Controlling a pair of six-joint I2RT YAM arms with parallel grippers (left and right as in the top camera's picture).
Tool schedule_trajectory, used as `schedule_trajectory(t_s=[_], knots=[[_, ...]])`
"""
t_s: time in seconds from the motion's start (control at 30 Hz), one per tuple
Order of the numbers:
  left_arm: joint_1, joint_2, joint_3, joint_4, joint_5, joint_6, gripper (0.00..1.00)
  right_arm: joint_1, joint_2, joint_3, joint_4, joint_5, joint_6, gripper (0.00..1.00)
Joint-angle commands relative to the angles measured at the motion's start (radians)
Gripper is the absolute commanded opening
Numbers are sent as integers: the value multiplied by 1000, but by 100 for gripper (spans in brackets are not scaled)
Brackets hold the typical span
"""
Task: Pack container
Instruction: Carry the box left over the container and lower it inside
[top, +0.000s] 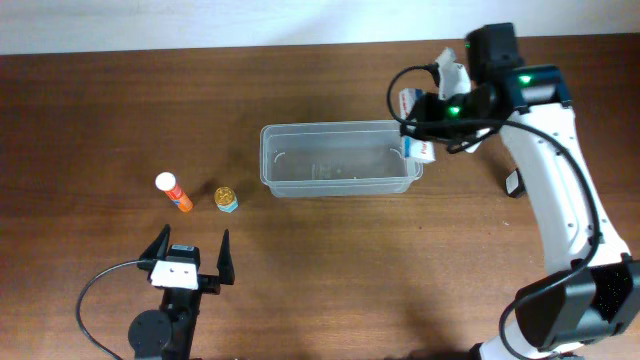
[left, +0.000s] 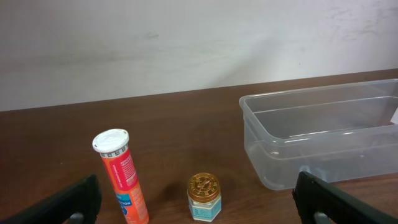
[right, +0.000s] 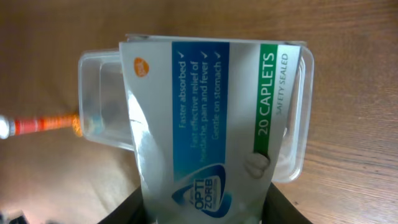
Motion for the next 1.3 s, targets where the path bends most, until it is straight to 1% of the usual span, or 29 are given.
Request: schedule_trajectory(t_s=[0.0,0.13,0.23,0.53,0.63,0.83,1.27], knots=[[2,-6,-4,-1,14,12,99,55,7,6,42,186,312,38],[2,-6,-4,-1,14,12,99,113,9,-24,93,306,591,36],[2,-6,-4,-1,14,12,99,157,9,-71,159,344,785,37],[2,-6,-4,-1,14,12,99,252,11,-252,415,359,1093,35],[2,-6,-4,-1,14,12,99,257,13,-304,468,387,1160,35],[2,-6,-4,-1,14,12,99,257,32,-356,480,452,1283,35],[2,-6,-4,-1,14,12,99,259,174,-359,572,461,1340,36]])
